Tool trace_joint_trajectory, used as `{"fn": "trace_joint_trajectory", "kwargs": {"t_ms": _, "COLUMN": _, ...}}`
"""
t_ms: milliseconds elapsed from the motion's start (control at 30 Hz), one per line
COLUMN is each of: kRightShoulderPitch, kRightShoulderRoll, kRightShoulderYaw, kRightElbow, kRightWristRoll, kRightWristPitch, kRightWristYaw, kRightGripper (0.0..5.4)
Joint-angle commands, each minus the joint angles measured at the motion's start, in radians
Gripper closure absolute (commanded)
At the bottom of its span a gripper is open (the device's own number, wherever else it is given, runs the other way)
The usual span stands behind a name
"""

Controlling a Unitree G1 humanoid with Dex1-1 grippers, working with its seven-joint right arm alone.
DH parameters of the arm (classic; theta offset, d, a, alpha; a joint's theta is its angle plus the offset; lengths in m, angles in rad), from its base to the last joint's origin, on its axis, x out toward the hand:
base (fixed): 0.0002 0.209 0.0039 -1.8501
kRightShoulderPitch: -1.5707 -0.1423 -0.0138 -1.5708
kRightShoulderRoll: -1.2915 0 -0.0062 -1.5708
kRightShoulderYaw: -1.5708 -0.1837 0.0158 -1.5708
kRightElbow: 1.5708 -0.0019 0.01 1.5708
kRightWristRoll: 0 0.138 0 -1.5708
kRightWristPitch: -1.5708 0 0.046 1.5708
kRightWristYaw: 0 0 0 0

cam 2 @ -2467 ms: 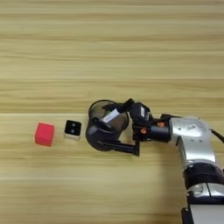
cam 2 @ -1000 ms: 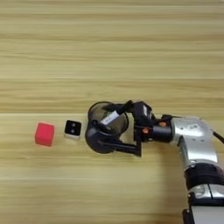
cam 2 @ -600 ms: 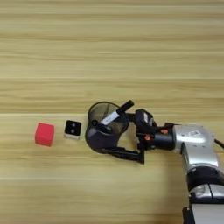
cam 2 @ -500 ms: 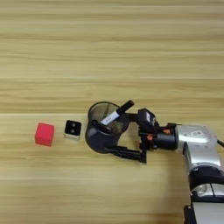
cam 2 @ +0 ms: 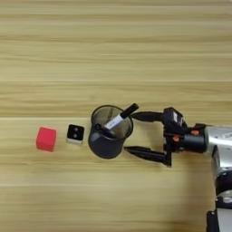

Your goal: Move the objects on the table

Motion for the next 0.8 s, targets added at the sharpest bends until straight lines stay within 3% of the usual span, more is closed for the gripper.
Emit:
{"fn": "trace_joint_trajectory", "kwargs": {"t_ms": 33, "kRightShoulderPitch": -0.059, "kRightShoulderRoll": -0.076, "kRightShoulderYaw": -0.041, "kRightElbow": -0.054, "kRightWristRoll": 0.031, "kRightWristPitch": 0.02, "kRightWristYaw": -0.039, "kRightGripper": 0.03}}
{"fn": "trace_joint_trajectory", "kwargs": {"t_ms": 600, "kRightShoulderPitch": -0.063, "kRightShoulderRoll": -0.067, "kRightShoulderYaw": -0.075, "kRightElbow": -0.202, "kRightWristRoll": 0.124, "kRightWristPitch": 0.121, "kRightWristYaw": -0.025, "kRightGripper": 0.03}}
{"fn": "trace_joint_trajectory", "kwargs": {"t_ms": 800, "kRightShoulderPitch": -0.05, "kRightShoulderRoll": -0.07, "kRightShoulderYaw": -0.062, "kRightElbow": -0.194, "kRightWristRoll": 0.101, "kRightWristPitch": 0.108, "kRightWristYaw": -0.037, "kRightGripper": 0.03}}
